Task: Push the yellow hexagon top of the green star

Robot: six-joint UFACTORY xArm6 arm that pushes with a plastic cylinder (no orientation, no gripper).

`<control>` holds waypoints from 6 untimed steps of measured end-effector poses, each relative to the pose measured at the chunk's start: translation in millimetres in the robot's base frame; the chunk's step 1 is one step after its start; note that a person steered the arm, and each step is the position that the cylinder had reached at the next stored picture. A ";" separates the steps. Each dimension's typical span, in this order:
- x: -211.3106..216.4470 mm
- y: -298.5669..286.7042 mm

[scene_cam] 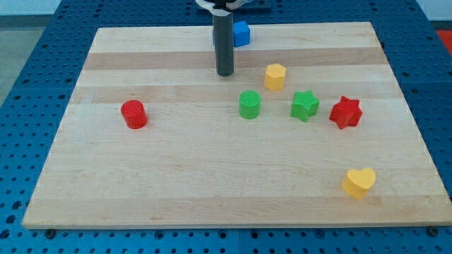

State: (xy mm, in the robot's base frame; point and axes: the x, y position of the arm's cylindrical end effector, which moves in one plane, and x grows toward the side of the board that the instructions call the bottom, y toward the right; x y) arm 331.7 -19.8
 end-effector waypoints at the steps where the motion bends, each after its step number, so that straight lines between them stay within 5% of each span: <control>1: 0.0 17.0; 6: 10.1 70.3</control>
